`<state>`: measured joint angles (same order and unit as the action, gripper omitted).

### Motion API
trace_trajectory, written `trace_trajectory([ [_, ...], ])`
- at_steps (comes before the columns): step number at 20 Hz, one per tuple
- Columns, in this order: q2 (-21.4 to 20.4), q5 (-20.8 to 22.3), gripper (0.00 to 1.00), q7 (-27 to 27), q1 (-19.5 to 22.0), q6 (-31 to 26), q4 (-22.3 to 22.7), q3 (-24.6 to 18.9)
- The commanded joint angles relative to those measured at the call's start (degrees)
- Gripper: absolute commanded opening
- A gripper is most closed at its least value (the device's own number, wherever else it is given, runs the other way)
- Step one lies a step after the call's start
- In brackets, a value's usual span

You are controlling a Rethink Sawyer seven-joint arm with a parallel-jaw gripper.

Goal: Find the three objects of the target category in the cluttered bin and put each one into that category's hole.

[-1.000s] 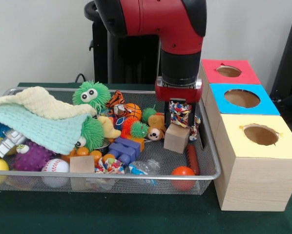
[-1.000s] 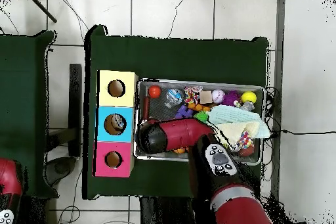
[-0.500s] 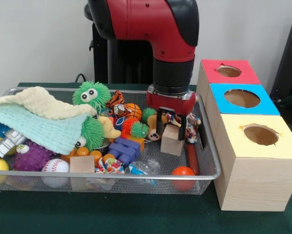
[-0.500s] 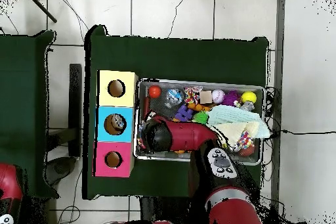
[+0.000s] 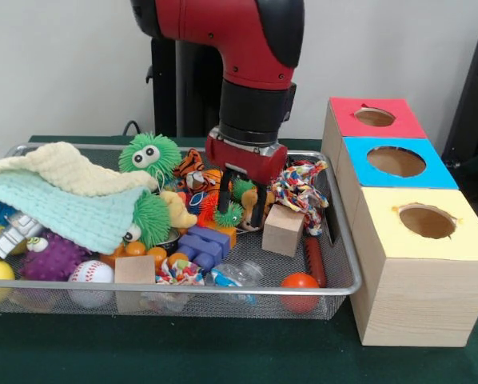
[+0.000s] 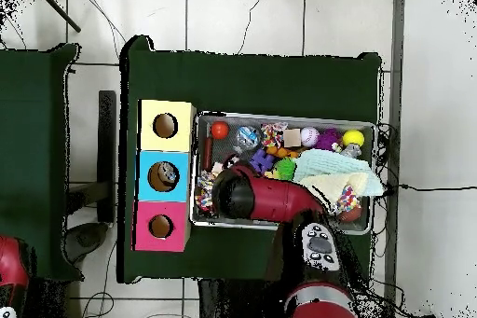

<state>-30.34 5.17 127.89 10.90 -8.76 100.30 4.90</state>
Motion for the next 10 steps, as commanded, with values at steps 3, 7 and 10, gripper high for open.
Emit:
trace_trajectory([
  [3, 1.78, -3.61, 1.00, 10.31, -2.65, 1.29, -0.87, 5.50],
  [7, 1.48, -2.46, 1.00, 8.78, 0.66, 4.37, 0.37, 1.45],
  [10, 1.82, -1.58, 1.00, 7.97, 2.34, 5.95, 0.62, -0.86],
])
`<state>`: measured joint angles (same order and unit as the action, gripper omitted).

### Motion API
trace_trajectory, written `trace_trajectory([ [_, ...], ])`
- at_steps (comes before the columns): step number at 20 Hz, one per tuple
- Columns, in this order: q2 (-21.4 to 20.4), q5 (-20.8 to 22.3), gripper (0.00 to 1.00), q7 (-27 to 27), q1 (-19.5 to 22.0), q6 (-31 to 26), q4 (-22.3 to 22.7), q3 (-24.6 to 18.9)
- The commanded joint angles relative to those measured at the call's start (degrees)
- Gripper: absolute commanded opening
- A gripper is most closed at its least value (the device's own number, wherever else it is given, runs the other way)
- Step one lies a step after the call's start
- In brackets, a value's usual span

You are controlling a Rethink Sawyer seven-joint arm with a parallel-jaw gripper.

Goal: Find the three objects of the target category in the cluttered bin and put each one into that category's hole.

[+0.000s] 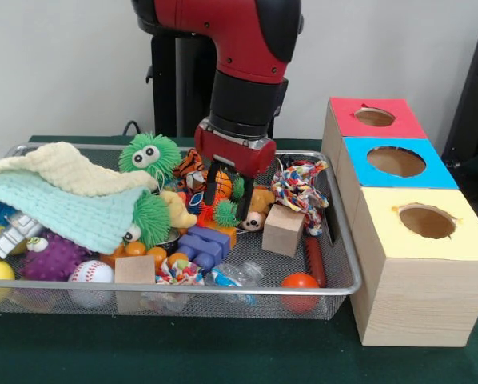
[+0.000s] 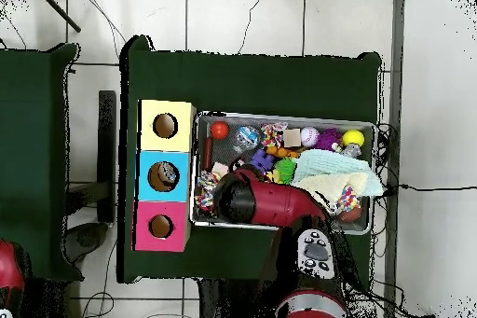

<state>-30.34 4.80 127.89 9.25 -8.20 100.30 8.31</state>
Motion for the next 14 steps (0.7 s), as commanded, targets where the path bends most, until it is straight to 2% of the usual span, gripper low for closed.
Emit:
trace_trajectory([
  [1, 1.91, -1.09, 1.00, 7.84, 4.13, 5.55, 0.58, -4.47],
  [14, 3.44, -0.13, 1.00, 5.36, 4.67, 5.61, -1.51, -6.52],
])
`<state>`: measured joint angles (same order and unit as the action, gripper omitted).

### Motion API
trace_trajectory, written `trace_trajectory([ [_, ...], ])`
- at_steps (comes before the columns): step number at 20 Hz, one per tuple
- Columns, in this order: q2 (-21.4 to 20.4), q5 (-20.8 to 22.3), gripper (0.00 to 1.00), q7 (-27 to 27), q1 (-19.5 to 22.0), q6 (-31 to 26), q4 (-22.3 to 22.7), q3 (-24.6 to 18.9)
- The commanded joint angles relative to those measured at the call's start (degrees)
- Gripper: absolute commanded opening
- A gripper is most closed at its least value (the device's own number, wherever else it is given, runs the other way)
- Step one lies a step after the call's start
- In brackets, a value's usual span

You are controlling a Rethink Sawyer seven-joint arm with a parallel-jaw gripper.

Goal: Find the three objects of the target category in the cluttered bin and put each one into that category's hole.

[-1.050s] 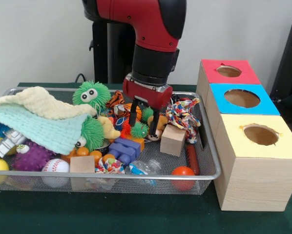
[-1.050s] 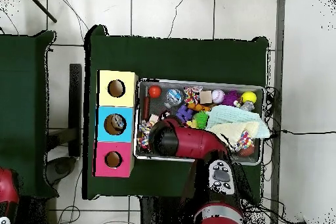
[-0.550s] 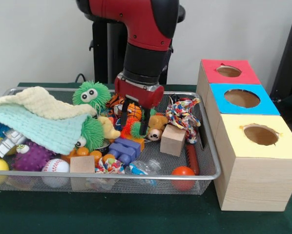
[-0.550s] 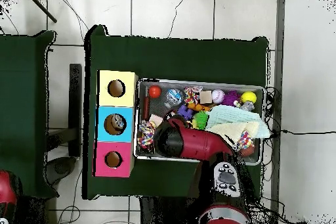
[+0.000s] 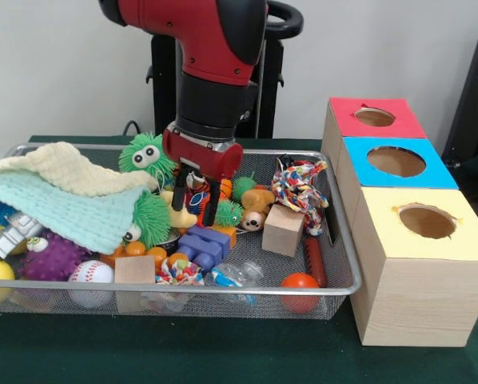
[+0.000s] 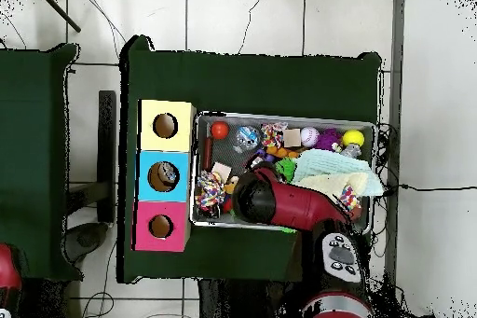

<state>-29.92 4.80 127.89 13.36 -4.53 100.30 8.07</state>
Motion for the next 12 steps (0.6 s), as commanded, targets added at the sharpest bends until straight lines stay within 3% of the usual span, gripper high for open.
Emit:
trace_trajectory([
  [1, 2.95, -0.21, 1.00, 5.30, 0.24, 1.57, -1.62, -6.05],
  [12, 2.29, -1.42, 1.00, 5.36, -4.30, -2.56, -2.96, -3.06],
])
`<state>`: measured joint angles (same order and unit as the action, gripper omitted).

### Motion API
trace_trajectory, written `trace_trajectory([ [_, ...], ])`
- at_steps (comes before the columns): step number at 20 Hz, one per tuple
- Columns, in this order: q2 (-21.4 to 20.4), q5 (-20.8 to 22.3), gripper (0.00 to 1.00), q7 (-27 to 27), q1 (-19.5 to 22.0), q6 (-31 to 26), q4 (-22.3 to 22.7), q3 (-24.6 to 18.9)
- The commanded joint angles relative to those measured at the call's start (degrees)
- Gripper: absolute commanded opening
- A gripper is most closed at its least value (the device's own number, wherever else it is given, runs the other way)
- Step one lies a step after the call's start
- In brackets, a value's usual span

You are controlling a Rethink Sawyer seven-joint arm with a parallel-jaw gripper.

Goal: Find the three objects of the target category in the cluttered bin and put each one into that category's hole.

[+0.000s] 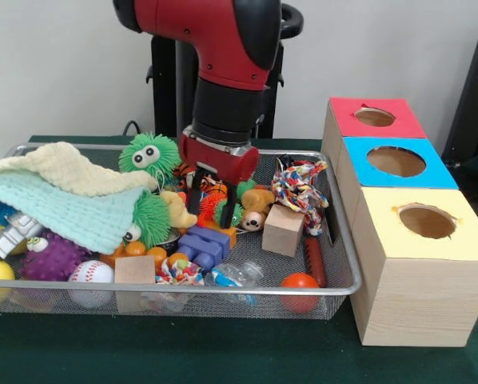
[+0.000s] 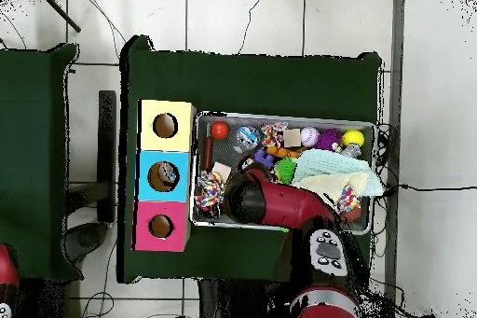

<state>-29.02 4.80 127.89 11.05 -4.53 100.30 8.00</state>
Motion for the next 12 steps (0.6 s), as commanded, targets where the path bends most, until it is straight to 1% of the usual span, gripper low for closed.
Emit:
trace_trajectory([
  [1, 1.30, -1.51, 1.00, 5.40, -2.33, -2.79, -3.01, -2.76],
  [4, 1.28, -1.92, 1.00, 5.39, -3.85, -3.99, -4.00, -1.73],
  [7, 0.56, -1.91, 1.00, 4.60, -4.26, -5.70, -4.91, -1.49],
  [12, 2.35, -1.28, 1.00, 2.80, -2.66, -6.02, -6.57, -4.36],
])
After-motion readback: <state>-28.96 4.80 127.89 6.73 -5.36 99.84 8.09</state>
